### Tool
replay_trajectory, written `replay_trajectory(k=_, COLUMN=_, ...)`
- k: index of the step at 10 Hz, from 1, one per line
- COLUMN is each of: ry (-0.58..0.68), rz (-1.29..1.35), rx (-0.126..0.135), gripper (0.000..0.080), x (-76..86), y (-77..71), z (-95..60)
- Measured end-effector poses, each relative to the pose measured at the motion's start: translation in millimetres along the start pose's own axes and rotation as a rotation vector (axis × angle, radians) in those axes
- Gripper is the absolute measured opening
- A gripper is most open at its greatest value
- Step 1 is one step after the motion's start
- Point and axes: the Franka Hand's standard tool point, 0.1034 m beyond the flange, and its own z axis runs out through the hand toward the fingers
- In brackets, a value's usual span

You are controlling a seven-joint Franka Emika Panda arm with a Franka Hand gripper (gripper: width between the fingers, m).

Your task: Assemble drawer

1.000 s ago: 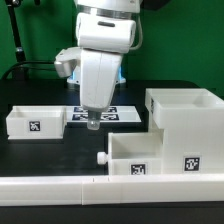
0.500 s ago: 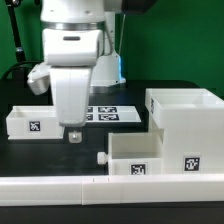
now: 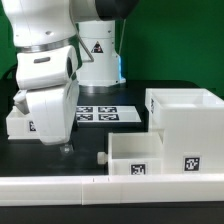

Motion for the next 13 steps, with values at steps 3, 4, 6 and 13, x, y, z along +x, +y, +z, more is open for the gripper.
replay_trajectory(k=3, ry=0.005, rz=-0.001, rx=0.012, gripper=0.0649, x=25.9, y=0.0, z=7.1)
replay_trajectory(k=4, ry=0.007, rz=0.020, rx=0.030, gripper=0.0649, x=33.2, y=-2.3, z=11.4)
replay_trajectory(k=6, ry=0.011, rz=0.042, rx=0.046, gripper=0.0649, x=33.5, y=-3.0, z=14.0)
replay_trajectory(k=13, ry=0.024, rz=-0.003, rx=0.025, gripper=0.0649, x=61.5, y=2.8, z=14.4)
